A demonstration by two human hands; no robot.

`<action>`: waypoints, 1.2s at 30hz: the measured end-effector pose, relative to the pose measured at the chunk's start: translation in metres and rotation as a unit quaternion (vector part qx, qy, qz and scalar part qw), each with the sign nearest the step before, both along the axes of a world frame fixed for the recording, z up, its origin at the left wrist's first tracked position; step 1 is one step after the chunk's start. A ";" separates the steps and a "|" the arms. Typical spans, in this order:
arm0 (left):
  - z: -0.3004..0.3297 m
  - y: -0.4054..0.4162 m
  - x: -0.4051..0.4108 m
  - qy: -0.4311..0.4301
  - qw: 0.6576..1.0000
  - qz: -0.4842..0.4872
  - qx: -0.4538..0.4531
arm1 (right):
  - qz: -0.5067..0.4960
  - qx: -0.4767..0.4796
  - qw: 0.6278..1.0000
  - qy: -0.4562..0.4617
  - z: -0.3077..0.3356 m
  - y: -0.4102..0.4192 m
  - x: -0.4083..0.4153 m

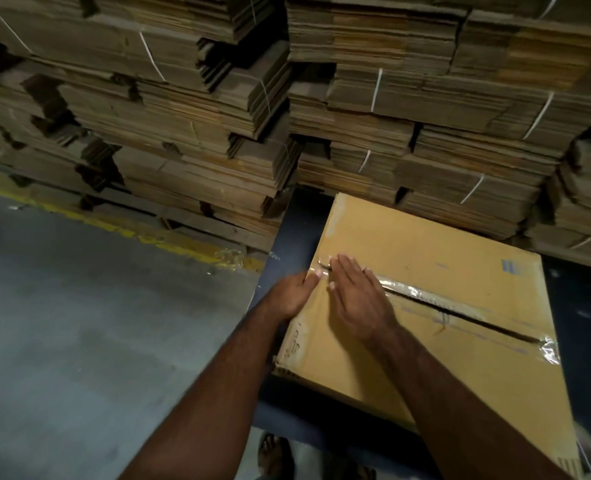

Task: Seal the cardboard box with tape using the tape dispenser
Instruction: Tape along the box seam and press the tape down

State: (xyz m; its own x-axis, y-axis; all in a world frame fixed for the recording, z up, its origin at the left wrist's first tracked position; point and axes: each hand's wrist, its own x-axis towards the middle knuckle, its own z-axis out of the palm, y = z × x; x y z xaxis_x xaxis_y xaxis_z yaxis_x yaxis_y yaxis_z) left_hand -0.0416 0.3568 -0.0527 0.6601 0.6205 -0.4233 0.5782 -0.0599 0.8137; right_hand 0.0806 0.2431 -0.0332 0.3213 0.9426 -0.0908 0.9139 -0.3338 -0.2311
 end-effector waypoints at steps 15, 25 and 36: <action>0.016 0.010 0.020 -0.160 0.939 0.094 -0.289 | 0.085 -0.016 0.996 -0.007 0.010 -0.011 -0.010; 0.021 0.012 0.051 0.025 0.992 0.027 0.124 | -0.171 -0.015 0.985 -0.021 0.041 -0.075 0.118; 0.042 -0.024 0.067 0.146 0.899 -0.033 0.411 | -0.205 -0.053 0.975 -0.068 0.058 -0.057 0.225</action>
